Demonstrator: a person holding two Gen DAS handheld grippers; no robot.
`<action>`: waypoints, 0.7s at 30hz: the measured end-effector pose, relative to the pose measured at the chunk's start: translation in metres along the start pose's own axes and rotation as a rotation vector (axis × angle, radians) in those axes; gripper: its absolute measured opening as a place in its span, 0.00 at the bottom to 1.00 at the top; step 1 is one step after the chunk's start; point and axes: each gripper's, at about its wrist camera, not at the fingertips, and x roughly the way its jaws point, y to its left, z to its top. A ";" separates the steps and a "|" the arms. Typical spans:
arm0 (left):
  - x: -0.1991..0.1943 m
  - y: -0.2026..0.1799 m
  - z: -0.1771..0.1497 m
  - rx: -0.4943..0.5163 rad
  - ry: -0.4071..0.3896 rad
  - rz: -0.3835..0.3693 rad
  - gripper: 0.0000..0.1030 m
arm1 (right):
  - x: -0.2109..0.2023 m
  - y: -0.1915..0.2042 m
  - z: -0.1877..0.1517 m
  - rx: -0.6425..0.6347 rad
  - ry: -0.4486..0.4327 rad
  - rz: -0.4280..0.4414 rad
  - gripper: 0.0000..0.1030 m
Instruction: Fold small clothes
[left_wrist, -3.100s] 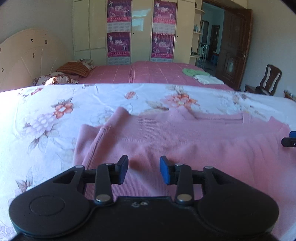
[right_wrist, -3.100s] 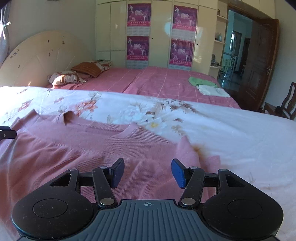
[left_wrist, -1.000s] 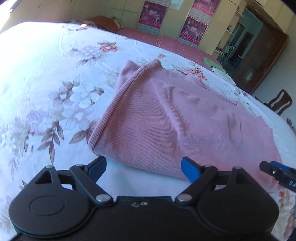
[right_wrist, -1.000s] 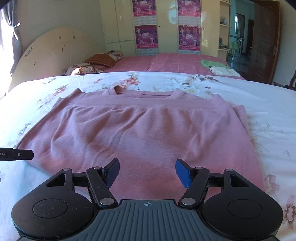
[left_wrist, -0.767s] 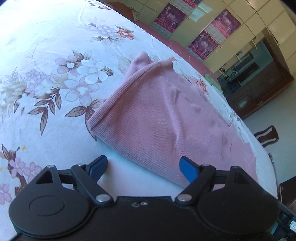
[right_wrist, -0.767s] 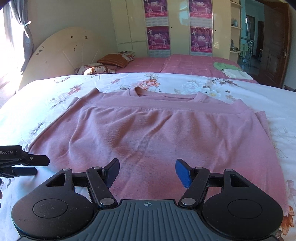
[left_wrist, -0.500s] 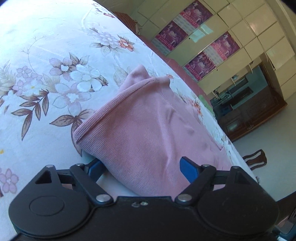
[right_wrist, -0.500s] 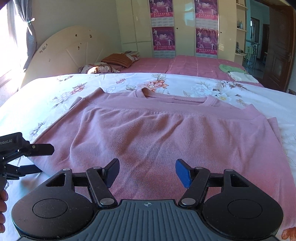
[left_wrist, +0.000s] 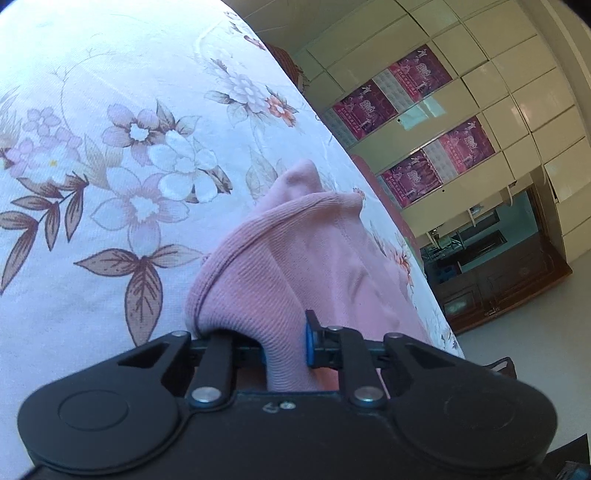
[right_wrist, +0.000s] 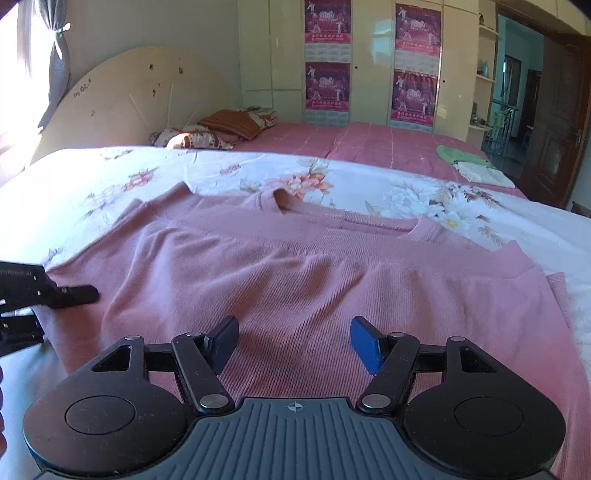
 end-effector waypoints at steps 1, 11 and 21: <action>-0.001 -0.001 0.000 -0.001 -0.003 -0.003 0.14 | 0.003 0.004 -0.005 -0.043 -0.007 -0.019 0.64; -0.031 -0.073 0.002 0.291 -0.091 -0.115 0.13 | 0.004 0.003 -0.012 -0.054 -0.046 -0.025 0.66; 0.001 -0.200 -0.079 0.685 0.050 -0.353 0.12 | -0.053 -0.091 -0.012 0.208 -0.121 -0.075 0.66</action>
